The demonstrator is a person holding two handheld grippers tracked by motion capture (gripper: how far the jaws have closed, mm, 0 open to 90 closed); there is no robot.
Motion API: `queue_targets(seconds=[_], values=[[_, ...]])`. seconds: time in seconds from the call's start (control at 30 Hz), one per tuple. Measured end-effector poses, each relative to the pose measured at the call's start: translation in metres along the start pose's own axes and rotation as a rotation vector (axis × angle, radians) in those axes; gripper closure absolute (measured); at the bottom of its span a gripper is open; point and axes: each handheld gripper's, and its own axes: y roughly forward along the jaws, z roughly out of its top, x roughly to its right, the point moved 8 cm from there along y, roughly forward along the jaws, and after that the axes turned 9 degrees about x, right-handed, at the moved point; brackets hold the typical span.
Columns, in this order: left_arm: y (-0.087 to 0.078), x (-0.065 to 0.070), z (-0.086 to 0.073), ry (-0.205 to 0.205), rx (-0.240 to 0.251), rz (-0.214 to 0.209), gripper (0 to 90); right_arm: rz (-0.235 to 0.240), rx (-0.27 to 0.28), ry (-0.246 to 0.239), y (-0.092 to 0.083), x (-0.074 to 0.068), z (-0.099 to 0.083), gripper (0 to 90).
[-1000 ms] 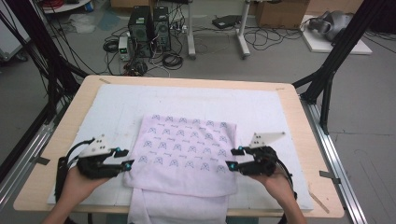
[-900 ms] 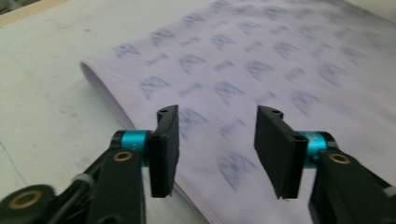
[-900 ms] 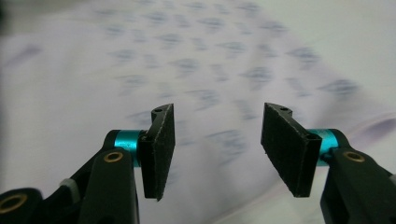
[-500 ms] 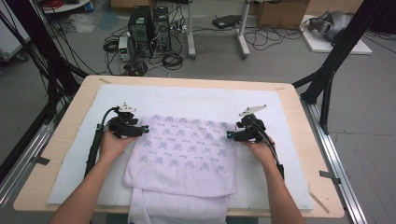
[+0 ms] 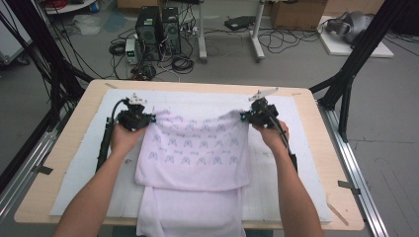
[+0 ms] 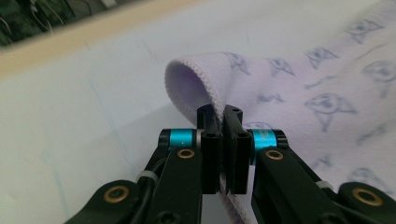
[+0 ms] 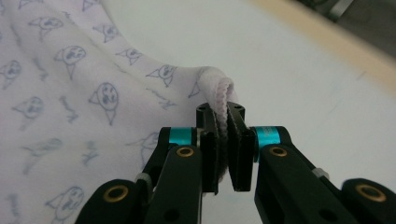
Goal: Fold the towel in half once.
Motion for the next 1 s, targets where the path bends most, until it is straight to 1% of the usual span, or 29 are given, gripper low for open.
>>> queue_targets(seconds=[0.07,0.1,0.13,0.17,0.2,0.23,0.27,0.3,0.33,0.37,0.43,0.47,0.5,0.53,0.57,0.6,0.63,0.67,0.7,0.73,0.77,0.83,0.87,0.9,0.93,0.97,1.0], values=[[-0.009,-0.008,0.035,0.011,0.059,0.014,86.1,-0.039,0.033,-0.015,-0.01,0.01,0.029,85.3],[-0.013,-0.014,0.05,0.018,0.072,0.024,85.4,-0.051,0.065,-0.022,-0.016,0.016,0.043,84.8],[-0.016,-0.022,0.062,0.012,0.07,0.06,82.0,-0.067,0.084,-0.013,-0.02,0.022,0.054,82.1],[-0.018,-0.028,0.067,0.007,0.065,0.086,62.2,-0.076,0.095,0.014,-0.023,0.03,0.063,63.8],[-0.021,-0.033,0.069,-0.003,0.061,0.095,52.9,-0.096,0.101,0.033,-0.023,0.034,0.066,56.5],[-0.024,-0.035,0.068,-0.014,0.064,0.084,49.0,-0.088,0.107,0.054,-0.023,0.037,0.068,53.0],[-0.026,-0.036,0.064,-0.021,0.06,0.07,48.8,-0.07,0.109,0.074,-0.022,0.037,0.067,50.6],[-0.027,-0.035,0.06,-0.014,0.054,0.062,47.9,-0.056,0.094,0.077,-0.021,0.035,0.063,47.6],[-0.029,-0.033,0.051,-0.01,0.051,0.059,48.0,-0.046,0.082,0.073,-0.019,0.031,0.059,47.4],[-0.031,-0.031,0.043,-0.014,0.044,0.04,48.0,-0.028,0.071,0.049,-0.018,0.026,0.05,46.4],[-0.033,-0.022,0.026,-0.011,0.033,0.008,47.8,0.017,0.042,0.059,-0.017,0.015,0.033,44.3],[-0.035,-0.016,0.015,0.007,0.023,-0.005,47.9,0.029,0.03,0.049,-0.017,0.009,0.025,44.3],[-0.036,-0.012,0.009,0.011,0.022,-0.018,47.9,0.047,0.023,0.044,-0.018,0.0,0.015,43.9],[-0.038,-0.005,-0.002,0.008,0.018,-0.039,47.9,0.07,0.015,0.047,-0.019,-0.006,0.009,43.6],[-0.04,-0.001,-0.007,0.012,0.014,-0.05,47.9,0.085,0.011,0.035,-0.021,-0.016,0.001,43.4],[-0.043,0.003,-0.015,0.022,0.012,-0.06,47.8,0.09,0.013,0.021,-0.024,-0.021,-0.004,43.5],[-0.045,0.008,-0.022,0.027,0.008,-0.069,47.9,0.106,0.024,0.015,-0.027,-0.029,-0.01,43.7],[-0.048,0.012,-0.028,0.023,0.004,-0.078,47.9,0.121,0.03,0.012,-0.029,-0.036,-0.015,43.3],[-0.052,0.015,-0.034,0.029,0.01,-0.087,47.6,0.128,0.026,0.015,-0.032,-0.042,-0.02,42.3],[-0.055,0.019,-0.04,0.04,0.005,-0.093,47.8,0.139,0.038,0.025,-0.036,-0.049,-0.024,42.4],[-0.059,0.023,-0.046,0.039,0.01,-0.099,47.8,0.152,0.046,0.02,-0.039,-0.055,-0.029,42.2],[-0.067,0.028,-0.056,0.047,0.009,-0.111,47.8,0.164,0.058,0.024,-0.046,-0.067,-0.038,41.3],[-0.072,0.032,-0.061,0.043,0.006,-0.122,47.9,0.176,0.058,0.019,-0.048,-0.073,-0.042,41.2],[-0.076,0.035,-0.065,0.051,0.015,-0.132,47.8,0.181,0.051,0.012,-0.051,-0.079,-0.048,41.0],[-0.081,0.039,-0.069,0.061,0.011,-0.141,48.2,0.185,0.055,0.012,-0.053,-0.085,-0.053,40.9],[-0.086,0.042,-0.073,0.062,0.01,-0.15,48.3,0.2,0.051,0.013,-0.054,-0.091,-0.059,40.5],[-0.091,0.047,-0.078,0.067,0.022,-0.164,48.2,0.208,0.021,0.004,-0.055,-0.096,-0.066,39.3]])
